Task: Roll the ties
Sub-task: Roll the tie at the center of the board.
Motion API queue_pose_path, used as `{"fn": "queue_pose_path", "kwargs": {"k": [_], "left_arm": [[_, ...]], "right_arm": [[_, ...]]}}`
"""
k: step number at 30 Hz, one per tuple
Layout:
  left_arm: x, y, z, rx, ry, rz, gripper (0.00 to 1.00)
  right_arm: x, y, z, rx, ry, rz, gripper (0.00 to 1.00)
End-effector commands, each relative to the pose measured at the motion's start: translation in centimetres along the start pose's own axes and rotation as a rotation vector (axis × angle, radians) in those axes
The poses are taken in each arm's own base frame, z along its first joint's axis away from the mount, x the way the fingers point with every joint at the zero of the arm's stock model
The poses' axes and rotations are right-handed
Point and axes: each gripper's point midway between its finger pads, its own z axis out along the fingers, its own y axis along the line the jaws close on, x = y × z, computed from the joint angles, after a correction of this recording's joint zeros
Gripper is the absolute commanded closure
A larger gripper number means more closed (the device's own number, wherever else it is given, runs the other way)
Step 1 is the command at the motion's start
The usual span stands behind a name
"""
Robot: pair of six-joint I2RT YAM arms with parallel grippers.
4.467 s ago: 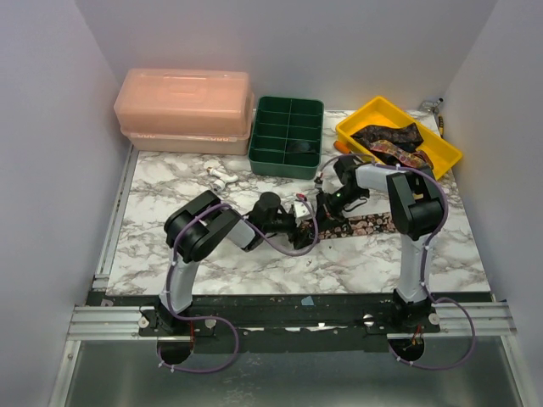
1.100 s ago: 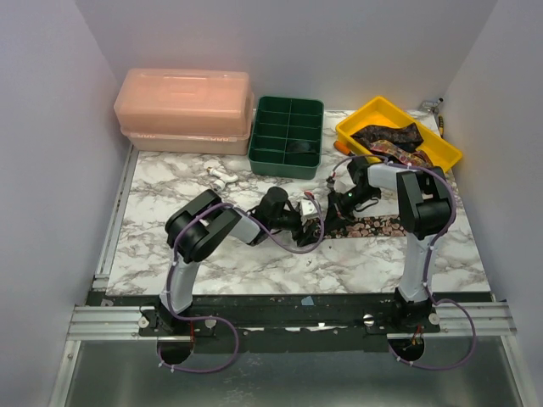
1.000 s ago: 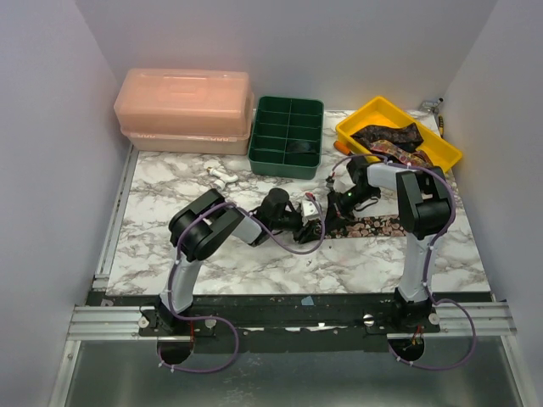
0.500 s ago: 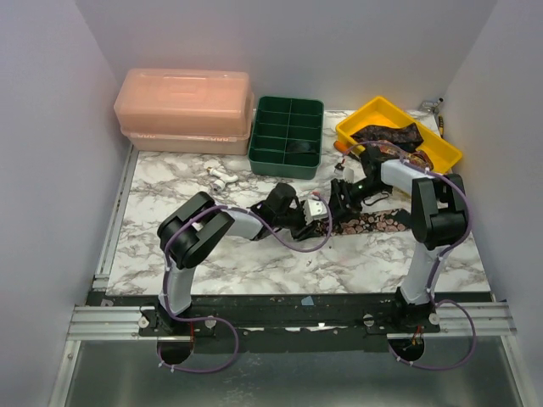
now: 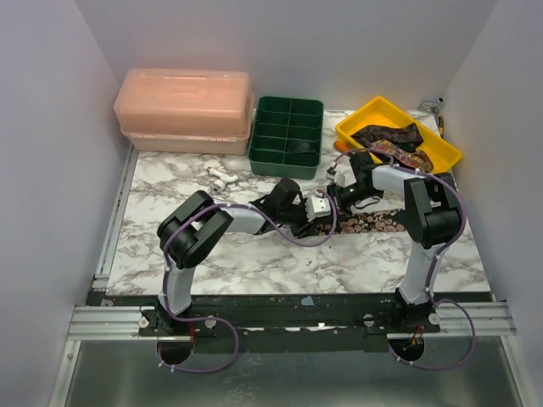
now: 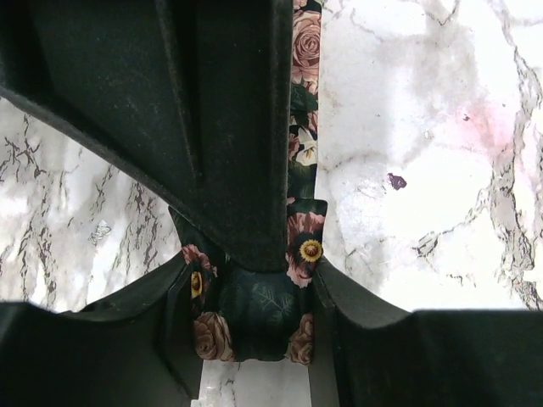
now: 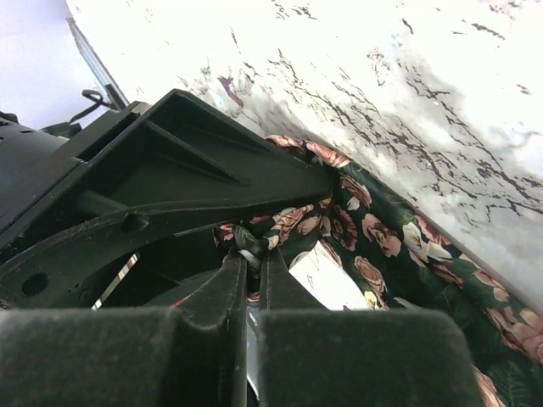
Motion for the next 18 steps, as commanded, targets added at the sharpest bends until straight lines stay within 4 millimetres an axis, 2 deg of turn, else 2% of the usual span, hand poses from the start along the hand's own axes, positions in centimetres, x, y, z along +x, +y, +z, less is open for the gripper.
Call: {"fn": "queue_pose_path", "kwargs": {"k": [1, 4, 6, 10, 12, 15, 18], "left_arm": [[5.8, -1.8, -0.8, 0.04, 0.18, -0.079, 0.61], [3.9, -1.9, -1.0, 0.077, 0.087, -0.069, 0.39], [2.1, -1.8, -1.3, 0.096, -0.008, -0.055, 0.31], [-1.3, -1.6, -2.0, 0.105, -0.173, -0.022, 0.23], [-2.3, -1.6, -2.2, 0.099, -0.228, -0.005, 0.21], [-3.1, -1.5, -2.0, 0.089, -0.274, 0.003, 0.17], [-3.0, -1.1, -1.2, 0.073, -0.286, 0.005, 0.15]], "right_arm": [[0.3, -4.3, -0.2, 0.162, 0.012, 0.01, 0.99], [1.6, -6.5, -0.5, 0.213, 0.046, 0.064, 0.99], [2.4, -8.0, -0.7, 0.239, 0.08, 0.083, 0.99], [3.4, -10.7, -1.0, 0.343, 0.139, 0.112, 0.99], [3.5, -12.0, -1.3, 0.404, 0.157, 0.115, 0.99], [3.2, -13.5, -1.7, 0.483, 0.171, 0.114, 0.99], [2.7, -14.0, -1.6, 0.5, 0.178, 0.113, 1.0]]}}
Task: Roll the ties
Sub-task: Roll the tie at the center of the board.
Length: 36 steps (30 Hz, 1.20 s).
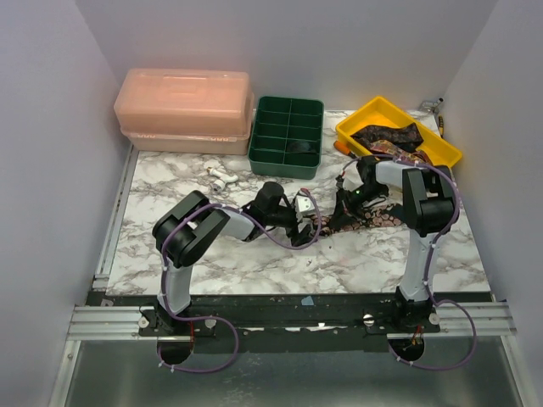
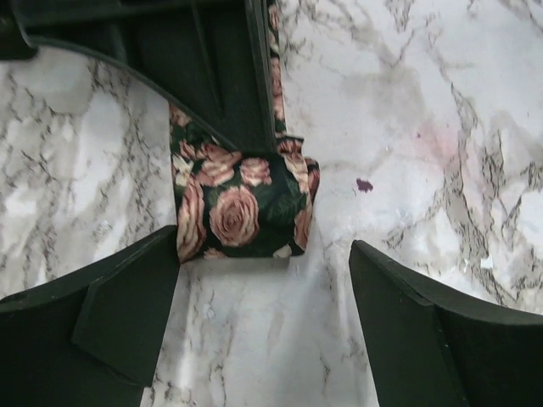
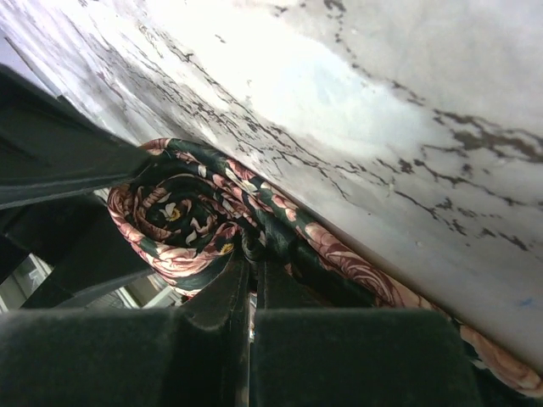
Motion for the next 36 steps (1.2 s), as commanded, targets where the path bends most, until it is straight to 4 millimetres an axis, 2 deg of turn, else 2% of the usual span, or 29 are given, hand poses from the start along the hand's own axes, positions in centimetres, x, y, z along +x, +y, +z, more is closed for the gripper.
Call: {"fn": "queue_pose_path", "kwargs": {"k": [1, 6, 11, 13, 16, 19, 21, 25, 26, 29, 31, 36], "left_arm": [[-2.1, 0.1, 1.0, 0.008, -0.104, 0.036, 0.14], [-2.0, 0.8, 2.7, -0.004, -0.129, 0.031, 0.16], [-0.8, 0.4, 4.1, 0.009, -0.123, 0.017, 0.29], [-0.4, 0.1, 4.4, 0.01, -0.111, 0.006, 0.37], [0.7, 0.2, 3.9, -0.024, -0.05, -0.024, 0.62], [2.8, -0.6, 2.1, -0.047, 0.063, -0.071, 0.81], [4.5, -1.7, 0.7, -0.032, 0.165, -0.1, 0.86], [7.3, -2.1, -1.7, -0.074, 0.345, -0.162, 0.89], [7.6, -1.9, -2.0, -0.087, 0.38, -0.181, 0.88], [8.0, -2.1, -2.5, -0.101, 0.449, -0.24, 0.88], [7.7, -2.0, -2.3, -0.11, 0.471, -0.254, 0.86], [7.4, -2.0, -1.9, -0.114, 0.519, -0.291, 0.83]], "right_arm": [[-0.1, -8.6, 1.2, 0.372, 0.062, -0.06, 0.99], [0.3, -7.8, 2.3, 0.35, 0.091, -0.117, 0.99], [0.5, -6.5, 3.1, 0.295, 0.09, -0.138, 0.99], [0.6, -5.7, 3.4, 0.272, 0.086, -0.153, 1.0], [1.1, -3.5, 3.8, 0.199, 0.066, -0.161, 0.99], [1.2, -1.6, 3.4, 0.132, 0.035, -0.151, 0.95], [0.9, -0.6, 2.5, 0.12, 0.006, -0.171, 0.87], [0.2, 1.2, -0.4, 0.077, -0.058, -0.217, 0.64], [0.1, 1.8, -0.9, 0.051, -0.068, -0.224, 0.55], [0.3, 4.4, -1.9, -0.039, -0.097, -0.255, 0.39], [0.2, 5.8, -1.9, -0.1, -0.118, -0.239, 0.34], [0.2, 7.4, -0.2, -0.162, -0.094, -0.198, 0.36]]}}
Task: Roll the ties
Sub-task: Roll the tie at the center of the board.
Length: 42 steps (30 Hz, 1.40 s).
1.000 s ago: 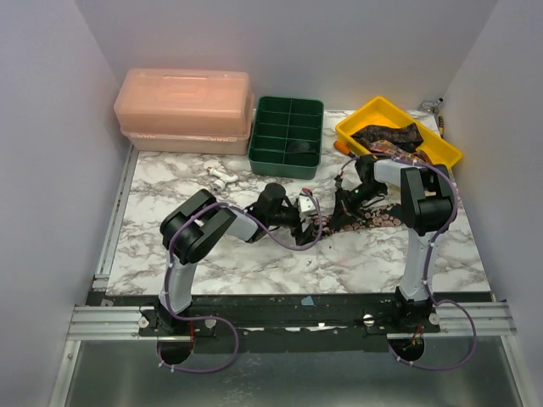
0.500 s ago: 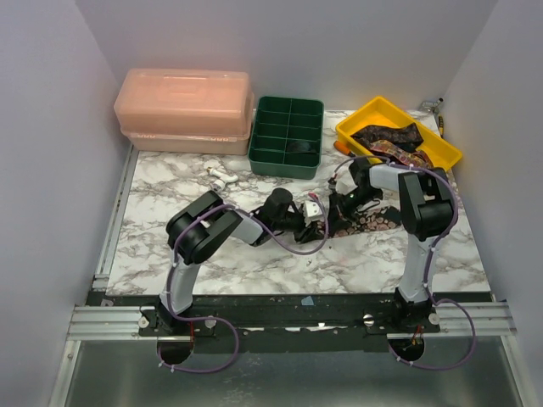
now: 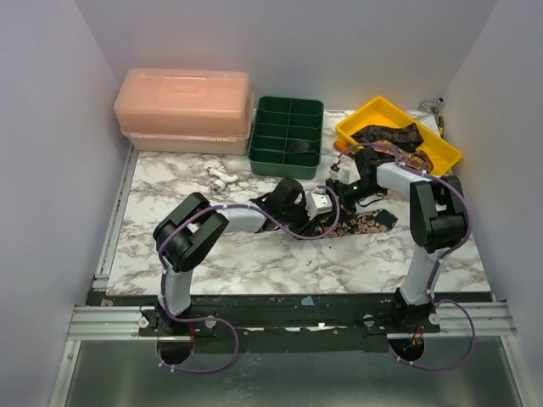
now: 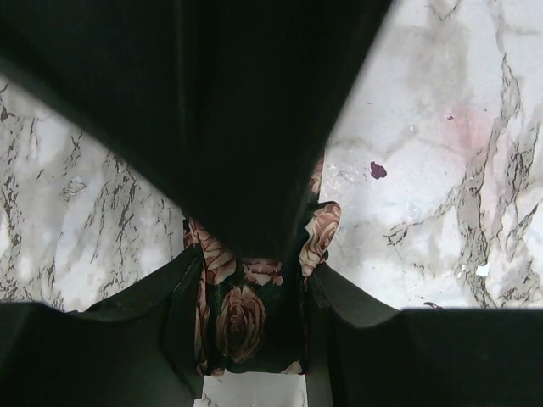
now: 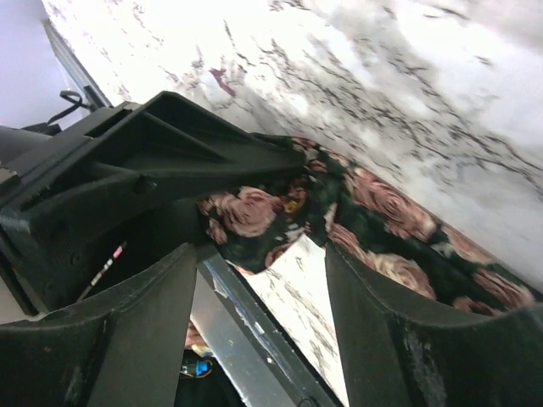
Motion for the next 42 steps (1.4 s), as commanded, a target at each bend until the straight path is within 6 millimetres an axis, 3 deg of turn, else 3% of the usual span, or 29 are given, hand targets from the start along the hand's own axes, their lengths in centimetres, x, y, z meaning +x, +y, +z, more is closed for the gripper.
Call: {"fn": "queue_pose_path", "kwargs": {"k": [1, 3, 5, 9, 12, 14, 18, 22, 31, 37, 39, 42], "left_arm": [[6.6, -0.9, -0.6, -0.022, 0.272, -0.147, 0.82], [6.5, -0.9, -0.5, -0.024, 0.282, -0.14, 0.82], [6.3, -0.9, -0.6, -0.024, 0.284, -0.14, 0.82], [6.2, -0.9, -0.6, -0.021, 0.279, -0.133, 0.79], [5.7, -0.9, -0.4, -0.009, 0.256, -0.118, 0.67], [4.9, -0.8, -0.3, 0.012, 0.215, -0.11, 0.52], [1.9, -0.3, -0.4, 0.027, 0.049, -0.067, 0.35], [-1.3, -0.5, -1.0, 0.048, -0.138, 0.019, 0.28], [-3.8, -0.7, -0.1, 0.073, -0.369, 0.132, 0.19], [-4.3, -0.5, 2.3, 0.081, -0.418, 0.137, 0.2], [-4.3, -0.6, 3.1, 0.088, -0.414, 0.123, 0.27], [-3.7, -0.5, 4.1, 0.084, -0.38, 0.104, 0.46]], "right_arm": [[0.2, 1.9, 1.8, -0.09, 0.017, 0.021, 0.37], [0.4, 1.4, 2.2, -0.082, 0.032, 0.029, 0.45], [0.8, 0.4, 2.5, -0.045, 0.059, 0.026, 0.6], [2.3, -2.8, 2.5, 0.067, 0.12, -0.003, 0.99], [3.1, -5.2, 2.1, 0.157, 0.142, -0.014, 0.99], [3.3, -6.6, 2.1, 0.212, 0.146, -0.027, 0.99], [3.8, -9.1, 2.0, 0.32, 0.15, -0.044, 1.0], [3.5, -11.0, 1.5, 0.429, 0.143, -0.056, 1.0], [4.6, -13.8, 1.6, 0.589, 0.233, -0.085, 0.99], [4.4, -14.0, 2.1, 0.591, 0.265, -0.108, 0.99], [4.3, -13.6, 2.4, 0.563, 0.271, -0.105, 0.99], [3.6, -12.0, 3.1, 0.487, 0.251, -0.099, 0.99]]}}
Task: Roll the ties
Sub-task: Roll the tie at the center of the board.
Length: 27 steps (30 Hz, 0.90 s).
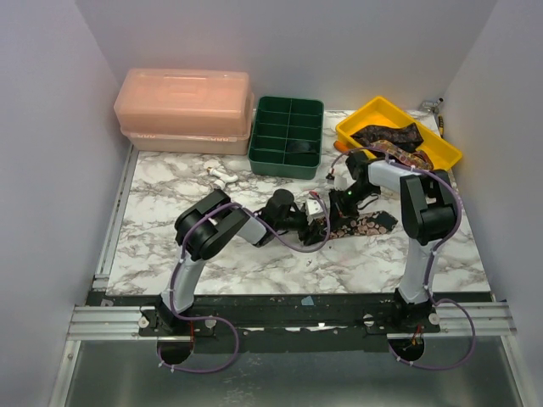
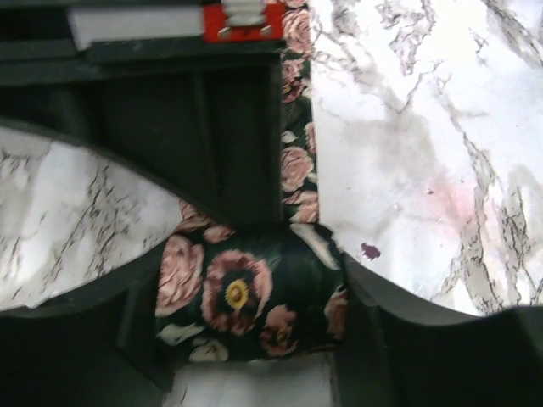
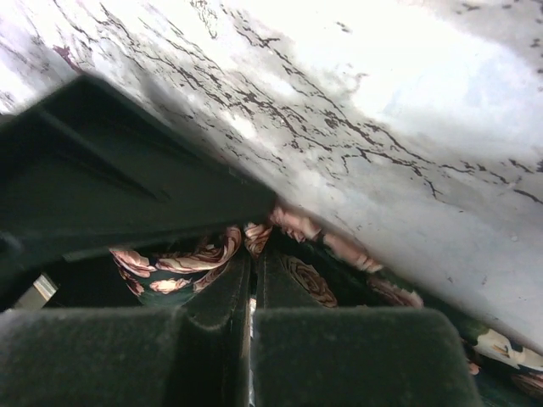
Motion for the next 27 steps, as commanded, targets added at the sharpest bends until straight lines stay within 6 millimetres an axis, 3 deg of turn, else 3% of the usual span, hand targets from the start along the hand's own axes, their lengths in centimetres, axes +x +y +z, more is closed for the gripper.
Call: {"fn": "queue_pose_path", "kwargs": {"k": [1, 3, 6, 8, 10, 14, 19, 23, 27], "left_arm": [[-0.7, -0.2, 1.6, 0.005, -0.024, 0.008, 0.49], [0.0, -0.5, 1.0, 0.002, 0.01, -0.003, 0.53], [1.7, -1.0, -0.8, -0.013, 0.128, -0.023, 0.67], [3.4, -1.1, -2.6, -0.034, 0.23, -0.043, 0.77], [4.7, -1.6, -4.3, -0.035, 0.317, -0.039, 0.8], [6.6, -2.8, -6.2, 0.015, 0.472, -0.048, 0.8], [7.0, -1.8, -6.6, -0.024, 0.568, -0.062, 0.79], [7.5, -1.7, -7.0, -0.031, 0.602, -0.051, 0.77], [7.8, -1.8, -7.4, -0.027, 0.614, -0.026, 0.76]], "right_arm": [[1.1, -6.0, 3.4, 0.226, 0.087, -0.082, 0.99], [0.2, -4.7, 3.7, 0.184, 0.068, -0.102, 0.99], [-1.2, -2.8, 3.7, 0.107, 0.031, -0.122, 0.99], [-2.0, -1.6, 2.8, 0.073, 0.025, -0.149, 0.92], [-2.9, -0.6, 1.1, 0.035, -0.011, -0.178, 0.81], [-2.4, 1.3, -2.4, -0.075, -0.055, -0.188, 0.53], [0.6, 4.3, -3.5, -0.21, -0.04, -0.176, 0.37], [-0.8, 6.4, -3.6, -0.311, -0.106, -0.104, 0.33], [-2.6, 6.8, -2.9, -0.33, -0.139, -0.064, 0.34]]}}
